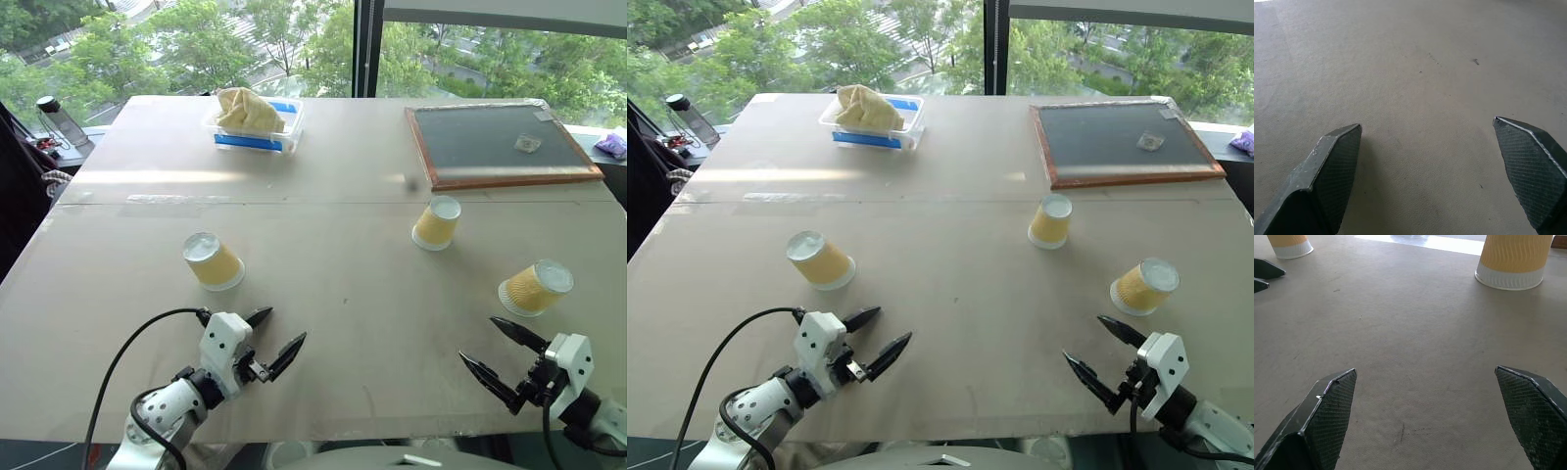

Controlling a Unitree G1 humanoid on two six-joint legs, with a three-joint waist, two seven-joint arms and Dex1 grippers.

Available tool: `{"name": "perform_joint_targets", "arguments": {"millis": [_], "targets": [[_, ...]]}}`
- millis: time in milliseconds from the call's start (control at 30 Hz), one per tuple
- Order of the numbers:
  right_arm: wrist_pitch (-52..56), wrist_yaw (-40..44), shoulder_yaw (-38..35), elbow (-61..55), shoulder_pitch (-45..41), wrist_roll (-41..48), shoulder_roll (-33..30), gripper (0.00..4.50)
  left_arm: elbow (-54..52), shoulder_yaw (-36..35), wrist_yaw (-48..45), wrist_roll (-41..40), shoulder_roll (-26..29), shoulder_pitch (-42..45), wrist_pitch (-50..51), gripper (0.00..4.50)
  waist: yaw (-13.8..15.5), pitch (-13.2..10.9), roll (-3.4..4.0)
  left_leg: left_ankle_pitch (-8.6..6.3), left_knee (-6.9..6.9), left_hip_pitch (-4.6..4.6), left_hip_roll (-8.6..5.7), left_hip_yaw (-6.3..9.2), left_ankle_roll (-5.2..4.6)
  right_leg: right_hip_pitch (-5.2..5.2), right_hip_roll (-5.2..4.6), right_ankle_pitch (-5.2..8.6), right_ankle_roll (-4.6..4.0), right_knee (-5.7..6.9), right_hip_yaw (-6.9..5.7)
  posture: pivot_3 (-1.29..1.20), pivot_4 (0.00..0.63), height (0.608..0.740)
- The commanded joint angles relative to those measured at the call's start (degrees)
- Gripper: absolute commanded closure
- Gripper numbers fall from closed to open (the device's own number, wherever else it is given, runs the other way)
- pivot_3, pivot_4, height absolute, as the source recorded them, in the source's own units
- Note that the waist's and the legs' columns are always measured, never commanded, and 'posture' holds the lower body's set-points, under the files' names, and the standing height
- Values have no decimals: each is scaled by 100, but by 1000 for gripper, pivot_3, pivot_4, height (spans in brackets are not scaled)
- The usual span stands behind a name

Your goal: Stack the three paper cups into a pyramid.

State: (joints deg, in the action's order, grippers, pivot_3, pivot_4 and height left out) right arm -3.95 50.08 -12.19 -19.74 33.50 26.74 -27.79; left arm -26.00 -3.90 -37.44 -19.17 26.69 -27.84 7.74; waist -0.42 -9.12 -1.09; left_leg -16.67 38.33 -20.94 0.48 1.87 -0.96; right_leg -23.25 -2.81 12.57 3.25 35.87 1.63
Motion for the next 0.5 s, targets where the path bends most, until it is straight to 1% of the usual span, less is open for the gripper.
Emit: {"name": "perform_joint_targets", "arguments": {"millis": [33,367,500], "targets": [[-61,-9,-77,-139,38,-25,-43,0,-125,18,-32,-1,26,-1,-36,93,0,0,0,0,0,0,0,0,0,0,0,0,0,0,0,0,150,740],[-51,-29,-99,-196,56,-56,-78,0,-32,-67,-175,-45,29,-22,-211,93,0,-1,-1,0,0,-2,0,-1,0,-1,0,0,0,-1,0,0,150,740],[-73,-25,-81,-225,109,-56,-76,0,-65,-155,-237,-86,85,-158,-204,93,0,-1,0,0,0,-2,0,0,0,-1,0,0,0,-1,-1,0,150,740]]}}
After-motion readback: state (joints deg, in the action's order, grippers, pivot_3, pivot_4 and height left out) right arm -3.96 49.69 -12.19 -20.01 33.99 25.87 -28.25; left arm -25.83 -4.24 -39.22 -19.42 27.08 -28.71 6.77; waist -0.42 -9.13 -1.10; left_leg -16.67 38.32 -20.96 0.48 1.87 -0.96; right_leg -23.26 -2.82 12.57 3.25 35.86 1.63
